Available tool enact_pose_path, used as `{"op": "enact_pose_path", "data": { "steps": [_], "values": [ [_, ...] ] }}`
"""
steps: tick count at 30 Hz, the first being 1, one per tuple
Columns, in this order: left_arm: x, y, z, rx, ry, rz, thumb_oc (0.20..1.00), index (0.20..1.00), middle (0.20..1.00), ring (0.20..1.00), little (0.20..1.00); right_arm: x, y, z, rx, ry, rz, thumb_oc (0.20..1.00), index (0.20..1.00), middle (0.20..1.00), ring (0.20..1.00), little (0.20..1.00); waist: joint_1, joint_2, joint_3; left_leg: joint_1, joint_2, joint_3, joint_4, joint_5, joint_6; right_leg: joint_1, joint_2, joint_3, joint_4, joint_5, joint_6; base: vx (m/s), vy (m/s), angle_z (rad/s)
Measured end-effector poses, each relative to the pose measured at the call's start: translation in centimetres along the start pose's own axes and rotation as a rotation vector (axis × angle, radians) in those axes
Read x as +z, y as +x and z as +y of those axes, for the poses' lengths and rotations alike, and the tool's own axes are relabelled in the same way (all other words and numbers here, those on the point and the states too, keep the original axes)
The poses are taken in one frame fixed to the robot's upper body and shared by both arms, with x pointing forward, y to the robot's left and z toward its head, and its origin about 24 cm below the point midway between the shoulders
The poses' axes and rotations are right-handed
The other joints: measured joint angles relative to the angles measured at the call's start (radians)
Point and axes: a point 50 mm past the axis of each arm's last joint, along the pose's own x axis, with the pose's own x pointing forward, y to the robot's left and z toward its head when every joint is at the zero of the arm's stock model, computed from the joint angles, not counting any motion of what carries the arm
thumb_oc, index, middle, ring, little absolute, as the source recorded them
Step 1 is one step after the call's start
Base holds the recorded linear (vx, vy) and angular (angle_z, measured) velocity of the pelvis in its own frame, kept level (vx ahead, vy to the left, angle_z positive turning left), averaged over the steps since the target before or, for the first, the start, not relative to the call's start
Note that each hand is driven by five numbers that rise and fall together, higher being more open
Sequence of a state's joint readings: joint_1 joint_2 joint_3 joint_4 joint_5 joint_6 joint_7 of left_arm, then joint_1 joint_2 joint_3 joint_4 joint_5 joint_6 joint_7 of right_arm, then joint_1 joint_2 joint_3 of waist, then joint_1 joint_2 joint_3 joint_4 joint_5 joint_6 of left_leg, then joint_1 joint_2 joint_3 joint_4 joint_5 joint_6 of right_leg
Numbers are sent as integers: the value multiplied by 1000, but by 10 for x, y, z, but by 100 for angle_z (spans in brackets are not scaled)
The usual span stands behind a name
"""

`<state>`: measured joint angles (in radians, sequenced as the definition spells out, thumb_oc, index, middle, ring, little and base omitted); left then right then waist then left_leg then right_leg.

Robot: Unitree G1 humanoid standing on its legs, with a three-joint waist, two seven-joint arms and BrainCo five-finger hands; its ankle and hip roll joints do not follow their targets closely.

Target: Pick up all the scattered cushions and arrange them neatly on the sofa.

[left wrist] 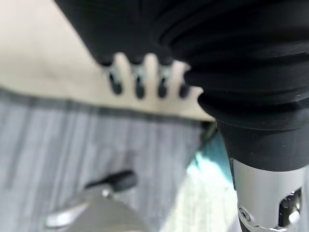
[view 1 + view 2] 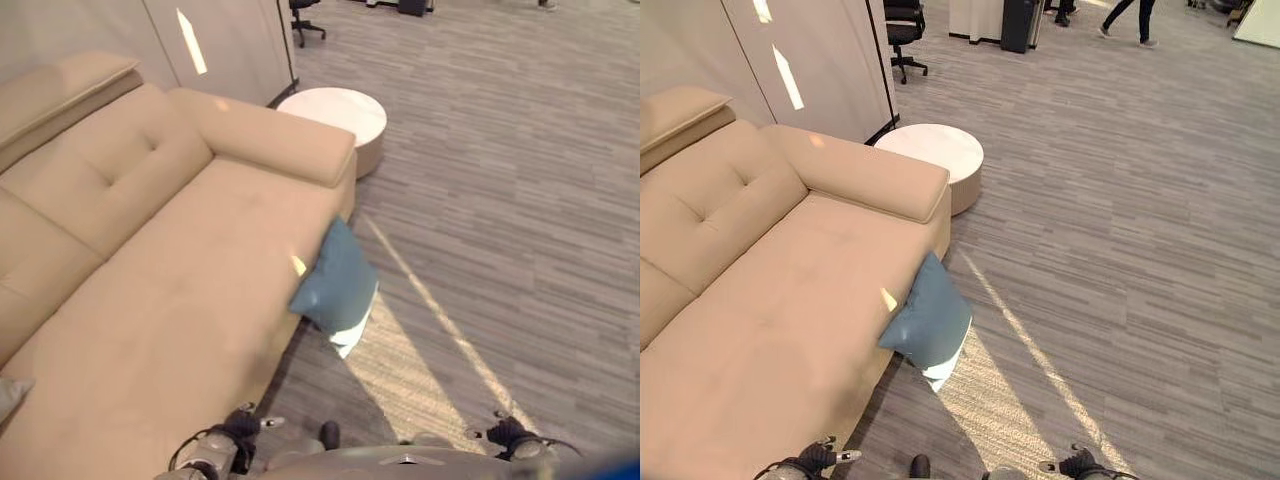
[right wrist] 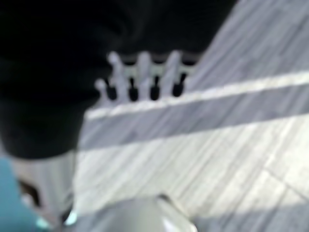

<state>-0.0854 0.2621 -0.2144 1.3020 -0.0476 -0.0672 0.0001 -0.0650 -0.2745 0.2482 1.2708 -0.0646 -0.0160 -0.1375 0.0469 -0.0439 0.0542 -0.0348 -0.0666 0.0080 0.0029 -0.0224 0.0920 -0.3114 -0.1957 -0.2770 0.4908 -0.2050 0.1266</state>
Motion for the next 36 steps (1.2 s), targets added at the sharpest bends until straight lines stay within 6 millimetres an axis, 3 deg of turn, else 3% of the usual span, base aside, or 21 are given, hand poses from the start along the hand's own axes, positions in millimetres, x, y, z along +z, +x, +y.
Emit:
{"op": "enact_pose_path", "data": {
  "steps": [3,5,6,7,8,9,11,14,15,18,21,22,25,28,29,31,32,33,34,35,36],
  "values": [
    [5,1,-6,-13,-8,-9,1000,1000,1000,1000,1000,3,1,-3,-7,-1,-10,1000,1000,1000,1000,1000,-9,-1,6,13,13,-32,0,-31,-12,-53,11,-10,-250,151,17,351,-218,27],
    [2,1,-9,-17,-13,1,1000,1000,1000,1000,1000,3,1,-2,-5,-5,-5,1000,1000,1000,1000,1000,-23,-1,7,27,22,-50,2,-52,-33,-46,16,-8,-377,231,27,170,-144,39],
    [-2,0,-7,-13,-12,9,1000,1000,1000,1000,1000,3,0,-1,-3,-5,-5,1000,1000,1000,1000,1000,-31,-18,13,57,23,-68,-2,-70,-58,-11,9,-13,-441,305,26,287,-276,45],
    [-8,-1,-9,-17,-16,22,1000,1000,1000,1000,1000,2,1,-2,-7,-6,-2,1000,1000,1000,1000,1000,-32,-6,13,63,40,-81,-6,-87,-61,-12,16,-13,-424,336,18,341,-331,47],
    [-3,0,-11,-22,-17,10,1000,1000,1000,1000,1000,1,1,-4,-10,-12,0,1000,1000,1000,1000,1000,-36,5,12,69,57,-96,-6,-97,-69,-8,29,-18,-415,336,16,254,-269,51],
    [-5,-1,-18,-35,-26,12,1000,1000,1000,1000,1000,-1,1,-9,-20,-17,5,1000,1000,1000,1000,1000,-39,41,9,95,108,-115,-17,-107,-84,15,72,-43,-401,307,-26,197,-267,48],
    [-11,-2,-21,-42,-31,29,1000,1000,1000,1000,1000,8,2,-14,-34,-17,-22,1000,1000,1000,1000,1000,-31,43,8,91,139,-94,26,-68,-125,45,98,-66,-393,275,-92,154,-295,37],
    [-6,-1,-16,-28,-46,17,1000,1000,1000,1000,1000,19,3,-17,-43,-18,-61,1000,1000,1000,1000,1000,-15,-16,18,10,132,-108,236,-34,-193,125,107,-95,-463,262,-121,32,-240,29],
    [-7,-1,-10,-13,-57,16,1000,1000,1000,1000,1000,23,3,-18,-46,-31,-82,1000,1000,1000,1000,1000,12,-37,21,-48,130,-101,354,-7,-215,154,116,-98,-486,256,-156,80,-259,23],
    [0,0,-7,-6,-74,-9,1000,1000,1000,1000,1000,22,3,-17,-45,-39,-84,1000,1000,1000,1000,1000,28,-64,26,-105,145,-94,481,46,-235,199,131,-136,-507,224,-201,134,-152,32],
    [0,0,-5,-1,-74,-14,1000,1000,1000,1000,1000,13,2,-15,-38,-45,-50,1000,1000,1000,1000,1000,36,-71,33,-126,147,-30,427,19,-227,254,145,-201,-565,214,-184,233,-84,68],
    [2,0,-4,-1,-72,-18,1000,1000,1000,1000,1000,2,1,-13,-33,-49,-23,1000,1000,1000,1000,1000,22,-73,35,-131,126,0,323,10,-230,274,145,-241,-580,217,-175,192,-15,63],
    [-3,-1,-7,-11,-74,-5,1000,1000,1000,1000,1000,-12,-1,-11,-27,-45,20,1000,1000,1000,1000,1000,20,-55,27,-147,94,120,197,22,-206,287,162,-290,-571,190,-133,190,30,55],
    [-12,-2,-13,-21,-82,17,1000,1000,1000,1000,1000,-14,-1,-14,-30,-47,28,1000,1000,1000,1000,1000,30,-19,15,-137,87,124,150,43,-178,287,186,-295,-531,154,-110,209,89,6],
    [-16,-3,-15,-31,-83,29,1000,1000,1000,1000,1000,-18,-2,-13,-26,-47,37,1000,1000,1000,1000,1000,25,6,0,-104,85,88,110,15,-119,285,186,-303,-457,111,-113,241,86,21],
    [-14,-3,-15,-37,-82,26,1000,1000,1000,1000,1000,-21,-2,-12,-22,-44,50,1000,1000,1000,1000,1000,23,14,0,-66,81,59,77,-10,-91,276,156,-311,-349,59,-90,252,112,46],
    [-12,-2,-14,-37,-81,19,1000,1000,1000,1000,1000,-22,-2,-14,-24,-47,53,1000,1000,1000,1000,1000,23,17,-9,-52,68,32,63,-23,-73,236,110,-262,-202,24,-50,112,66,72],
    [-7,-1,-14,-38,-79,7,1000,1000,1000,1000,1000,-20,-2,-17,-30,-54,47,1000,1000,1000,1000,1000,22,21,-7,-41,59,16,55,-11,-53,172,68,-222,-49,10,-46,131,70,97],
    [-3,-1,-9,-28,-76,-3,1000,1000,1000,1000,1000,-18,-2,-15,-26,-60,35,1000,1000,1000,1000,1000,19,15,-10,-27,38,-20,47,1,-33,111,26,-182,80,-18,-15,184,7,90],
    [0,0,-3,-11,-71,-13,1000,1000,1000,1000,1000,-14,-1,-12,-17,-67,19,1000,1000,1000,1000,1000,16,-1,-3,-17,13,-56,51,-1,-20,72,14,-96,143,-37,1,245,-20,94],
    [-3,-1,0,-4,-69,-4,1000,1000,1000,1000,1000,-9,-1,-10,-13,-65,3,1000,1000,1000,1000,1000,14,-6,-5,-14,3,-84,51,-4,-15,68,16,-69,137,-39,-2,158,-57,102]
  ]
}}
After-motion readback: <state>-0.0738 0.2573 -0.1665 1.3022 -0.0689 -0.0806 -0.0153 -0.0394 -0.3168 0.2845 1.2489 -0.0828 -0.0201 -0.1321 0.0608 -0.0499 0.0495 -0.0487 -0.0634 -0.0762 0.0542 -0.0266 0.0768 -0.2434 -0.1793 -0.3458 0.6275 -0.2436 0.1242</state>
